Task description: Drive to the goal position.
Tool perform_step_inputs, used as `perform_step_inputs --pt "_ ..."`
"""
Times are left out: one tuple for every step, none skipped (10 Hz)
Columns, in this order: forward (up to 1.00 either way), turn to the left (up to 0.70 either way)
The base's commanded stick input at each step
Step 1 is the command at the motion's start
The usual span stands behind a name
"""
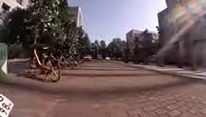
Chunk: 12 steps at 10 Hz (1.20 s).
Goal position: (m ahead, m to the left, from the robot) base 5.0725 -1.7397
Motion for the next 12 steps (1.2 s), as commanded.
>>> perform_step_inputs --pt "0.7 0.0" --pt "0.7 0.0" --pt "0.7 0.0" --pt "0.7 0.0" --pt "0.7 0.0" --pt "0.7 0.0" --pt "0.7 0.0" --pt "0.7 0.0" --pt "0.7 0.0" --pt "0.7 0.0" --pt "0.7 0.0" --pt "0.7 0.0"
